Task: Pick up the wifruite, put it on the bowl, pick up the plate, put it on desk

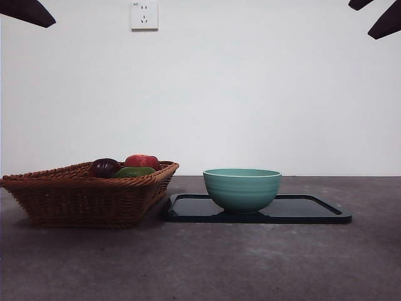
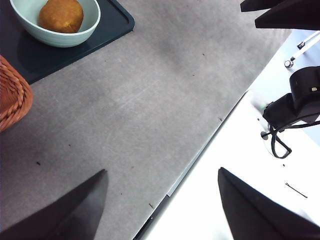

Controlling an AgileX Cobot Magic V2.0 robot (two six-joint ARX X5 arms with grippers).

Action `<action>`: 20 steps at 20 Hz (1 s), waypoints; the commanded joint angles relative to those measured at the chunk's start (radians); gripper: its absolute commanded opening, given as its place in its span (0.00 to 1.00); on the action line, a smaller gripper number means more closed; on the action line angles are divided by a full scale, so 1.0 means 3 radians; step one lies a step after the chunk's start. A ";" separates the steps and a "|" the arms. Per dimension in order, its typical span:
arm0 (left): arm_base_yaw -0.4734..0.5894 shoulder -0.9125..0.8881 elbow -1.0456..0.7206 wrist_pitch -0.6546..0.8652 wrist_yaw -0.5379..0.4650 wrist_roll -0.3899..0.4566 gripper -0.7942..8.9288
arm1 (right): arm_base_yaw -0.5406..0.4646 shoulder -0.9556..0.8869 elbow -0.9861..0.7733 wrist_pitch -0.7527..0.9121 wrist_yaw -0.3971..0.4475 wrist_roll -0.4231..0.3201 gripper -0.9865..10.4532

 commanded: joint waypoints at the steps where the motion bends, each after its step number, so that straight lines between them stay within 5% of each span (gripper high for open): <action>1: -0.0022 0.0018 0.0025 0.0037 0.0018 0.0064 0.43 | 0.0020 0.0013 0.0010 0.0028 -0.0010 0.0024 0.27; 8: -0.0022 0.0356 0.0287 0.0479 -0.0193 0.0098 0.44 | 0.0020 0.0013 0.0010 0.0031 -0.0009 0.0024 0.27; 20: -0.0020 0.3048 0.2502 0.0464 -0.0392 0.0969 0.44 | 0.0019 -0.0125 0.0010 -0.0142 -0.0013 0.0052 0.27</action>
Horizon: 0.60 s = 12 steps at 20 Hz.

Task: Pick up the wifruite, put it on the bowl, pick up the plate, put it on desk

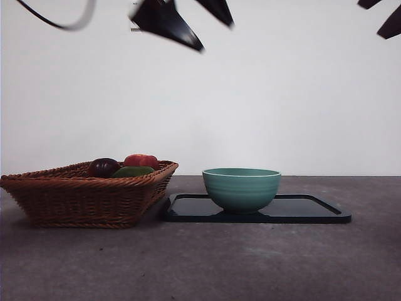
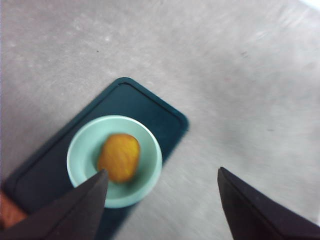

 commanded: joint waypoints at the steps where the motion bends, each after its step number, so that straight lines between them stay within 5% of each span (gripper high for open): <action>1: -0.0020 0.0484 0.0347 0.0000 -0.0036 0.0216 0.44 | 0.0019 -0.0109 0.0011 -0.0052 -0.0013 0.0056 0.27; 12: -0.0022 0.1630 0.0806 0.0290 -0.0209 0.0610 0.43 | 0.0019 -0.0810 0.0011 -0.0487 0.0005 0.0249 0.27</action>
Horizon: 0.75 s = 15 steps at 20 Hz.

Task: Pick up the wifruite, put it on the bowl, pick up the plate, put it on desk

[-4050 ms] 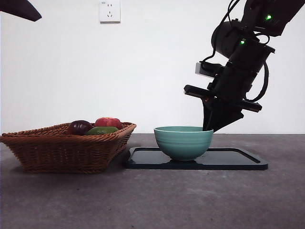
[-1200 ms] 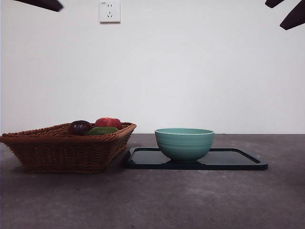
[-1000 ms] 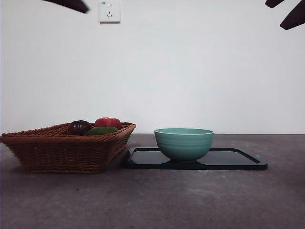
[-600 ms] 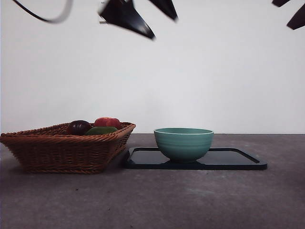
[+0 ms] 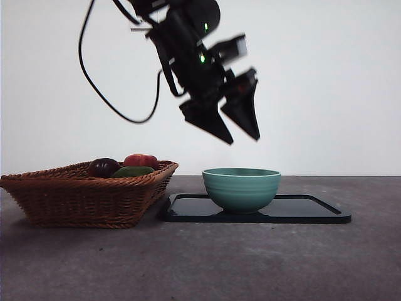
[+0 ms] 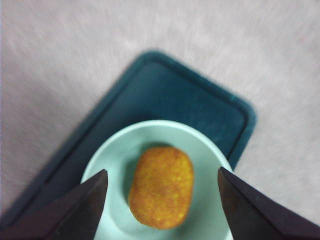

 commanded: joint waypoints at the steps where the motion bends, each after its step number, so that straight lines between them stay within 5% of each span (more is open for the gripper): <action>1: -0.0025 0.0177 0.0109 0.0090 -0.0032 0.0132 0.43 | 0.0019 -0.0039 0.0011 -0.0015 0.0003 0.0081 0.27; 15: -0.0066 0.0514 0.0109 0.0202 -0.0123 0.0225 0.44 | 0.0019 -0.0083 0.0011 -0.0163 0.0009 0.0125 0.27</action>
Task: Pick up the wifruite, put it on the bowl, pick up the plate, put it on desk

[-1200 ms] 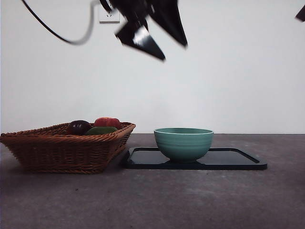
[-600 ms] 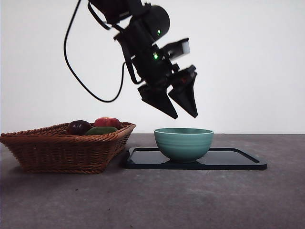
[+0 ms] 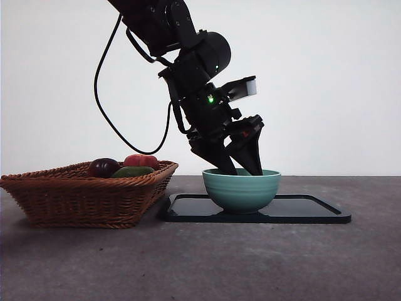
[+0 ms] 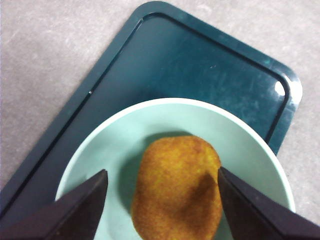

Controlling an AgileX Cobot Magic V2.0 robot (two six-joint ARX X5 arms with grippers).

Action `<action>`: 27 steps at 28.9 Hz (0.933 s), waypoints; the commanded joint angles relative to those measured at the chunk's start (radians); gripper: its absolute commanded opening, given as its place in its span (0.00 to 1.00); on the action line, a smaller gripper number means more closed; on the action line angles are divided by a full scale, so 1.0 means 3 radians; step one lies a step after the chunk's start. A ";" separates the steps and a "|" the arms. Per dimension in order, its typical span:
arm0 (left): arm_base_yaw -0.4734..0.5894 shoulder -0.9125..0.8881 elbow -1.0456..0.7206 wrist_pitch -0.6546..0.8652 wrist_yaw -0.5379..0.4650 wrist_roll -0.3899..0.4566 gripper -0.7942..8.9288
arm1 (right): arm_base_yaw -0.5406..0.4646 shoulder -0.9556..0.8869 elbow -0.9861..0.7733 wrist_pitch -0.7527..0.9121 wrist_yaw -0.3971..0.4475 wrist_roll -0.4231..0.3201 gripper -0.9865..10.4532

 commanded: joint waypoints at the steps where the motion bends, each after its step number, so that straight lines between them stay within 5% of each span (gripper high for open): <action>1: -0.0033 0.0146 0.0106 0.0015 -0.0004 0.0042 0.43 | 0.0019 0.0008 0.0011 0.0020 -0.0001 0.0042 0.27; 18: -0.0074 0.0159 0.0104 -0.0175 -0.0004 0.0079 0.43 | 0.0019 0.0008 0.0011 0.0033 0.0003 0.0037 0.27; 22: -0.0080 0.0159 0.0104 -0.0172 -0.0009 0.0075 0.29 | 0.0019 0.0008 0.0011 0.0032 0.0001 0.0037 0.27; 27: -0.0080 0.0159 0.0104 -0.0175 -0.0020 0.0072 0.24 | 0.0019 0.0008 0.0011 0.0033 0.0003 0.0033 0.27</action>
